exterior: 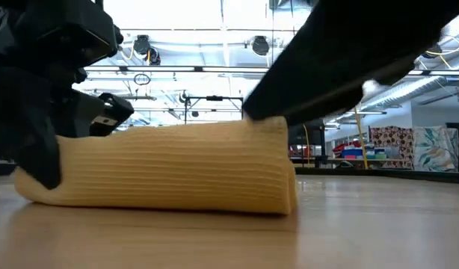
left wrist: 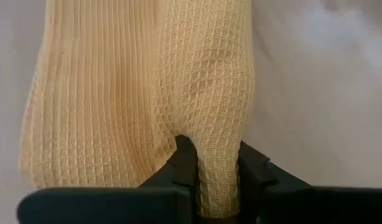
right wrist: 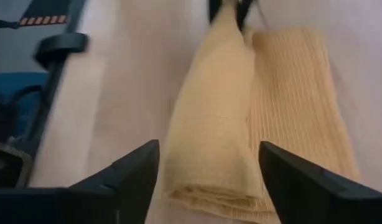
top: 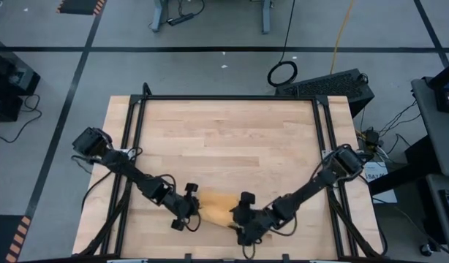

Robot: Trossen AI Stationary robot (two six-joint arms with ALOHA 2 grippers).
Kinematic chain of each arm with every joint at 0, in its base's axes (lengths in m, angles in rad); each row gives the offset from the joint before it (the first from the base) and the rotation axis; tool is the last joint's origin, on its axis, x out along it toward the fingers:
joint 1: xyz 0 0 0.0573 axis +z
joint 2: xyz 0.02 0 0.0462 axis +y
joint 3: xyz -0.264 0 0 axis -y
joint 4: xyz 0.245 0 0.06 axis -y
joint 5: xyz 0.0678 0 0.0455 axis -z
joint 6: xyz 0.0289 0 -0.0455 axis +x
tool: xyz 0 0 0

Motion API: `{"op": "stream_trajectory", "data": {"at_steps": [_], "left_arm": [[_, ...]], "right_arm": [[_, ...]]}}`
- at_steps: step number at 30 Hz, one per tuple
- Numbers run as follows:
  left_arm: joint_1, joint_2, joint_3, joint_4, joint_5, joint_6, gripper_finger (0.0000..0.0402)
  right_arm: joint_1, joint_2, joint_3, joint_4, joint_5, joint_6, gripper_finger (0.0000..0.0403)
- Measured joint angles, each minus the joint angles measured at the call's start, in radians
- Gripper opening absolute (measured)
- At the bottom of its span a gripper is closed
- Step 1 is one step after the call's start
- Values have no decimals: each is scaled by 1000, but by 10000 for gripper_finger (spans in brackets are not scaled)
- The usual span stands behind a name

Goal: Roll towel
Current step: Roll the yellow towel

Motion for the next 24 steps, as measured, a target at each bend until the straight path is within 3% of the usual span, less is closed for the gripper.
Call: {"op": "stream_trajectory", "data": {"at_steps": [7, 15, 24], "left_arm": [[51, -16, -3, 24, 195, -95, 90], [137, -20, -4, 35, 376, -178, 84], [204, -20, -5, 35, 480, -202, 83]], "right_arm": [[113, 12, 3, 87, 186, -144, 287], [164, 83, 4, 258, 303, -448, 286], [105, 138, 5, 273, 317, -372, 285]]}}
